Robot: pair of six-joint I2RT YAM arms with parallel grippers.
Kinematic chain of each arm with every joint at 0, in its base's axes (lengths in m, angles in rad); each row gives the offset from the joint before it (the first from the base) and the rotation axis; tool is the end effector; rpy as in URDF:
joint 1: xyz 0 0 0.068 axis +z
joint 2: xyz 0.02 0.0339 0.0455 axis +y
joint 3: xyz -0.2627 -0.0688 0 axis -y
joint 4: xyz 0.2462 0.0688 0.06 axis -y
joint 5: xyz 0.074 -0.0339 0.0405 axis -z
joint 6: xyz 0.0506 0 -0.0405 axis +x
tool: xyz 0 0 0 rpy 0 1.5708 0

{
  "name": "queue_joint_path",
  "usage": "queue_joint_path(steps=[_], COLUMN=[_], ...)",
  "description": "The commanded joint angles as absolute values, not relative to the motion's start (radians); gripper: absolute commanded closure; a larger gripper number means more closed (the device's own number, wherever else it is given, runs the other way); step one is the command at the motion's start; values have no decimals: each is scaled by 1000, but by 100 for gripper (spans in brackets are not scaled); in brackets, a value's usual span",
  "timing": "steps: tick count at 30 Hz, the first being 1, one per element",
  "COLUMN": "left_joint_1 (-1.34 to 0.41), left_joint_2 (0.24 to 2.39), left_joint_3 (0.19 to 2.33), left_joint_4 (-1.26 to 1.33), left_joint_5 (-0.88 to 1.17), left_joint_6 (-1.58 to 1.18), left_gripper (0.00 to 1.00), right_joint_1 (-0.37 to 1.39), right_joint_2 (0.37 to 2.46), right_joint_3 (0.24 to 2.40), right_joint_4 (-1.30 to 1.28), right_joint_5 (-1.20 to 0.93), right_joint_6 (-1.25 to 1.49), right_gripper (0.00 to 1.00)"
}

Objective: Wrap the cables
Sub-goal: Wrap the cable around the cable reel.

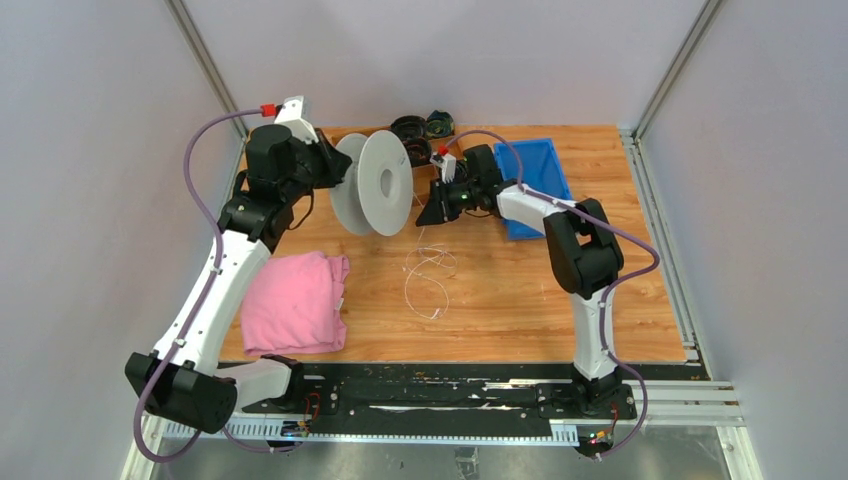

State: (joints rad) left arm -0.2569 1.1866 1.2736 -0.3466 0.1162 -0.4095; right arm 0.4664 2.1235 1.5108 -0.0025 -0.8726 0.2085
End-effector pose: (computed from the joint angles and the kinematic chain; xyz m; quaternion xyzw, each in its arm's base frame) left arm 0.2710 -0.0772 0.4063 -0.0250 0.7917 -0.2426 0.5601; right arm 0.4120 0.2508 0.1831 -0.2962 0.7732 0.4921 0.2690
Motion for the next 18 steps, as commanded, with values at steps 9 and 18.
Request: queue_joint_path(steps=[9,18], left_joint_1=[-236,-235], left_joint_2=[1218,1231], left_joint_3=[1371,1359], left_joint_4=[-352,-316], left_joint_5=[-110,-93], left_joint_6=[-492,-503], left_gripper=[99,100], right_joint_1=[596,688], right_joint_2=[1961,1928], right_joint_3=[1327,1330], right_joint_4=[152,133], right_joint_5=[-908,-877], right_joint_6=[239,235], right_gripper=[97,99])
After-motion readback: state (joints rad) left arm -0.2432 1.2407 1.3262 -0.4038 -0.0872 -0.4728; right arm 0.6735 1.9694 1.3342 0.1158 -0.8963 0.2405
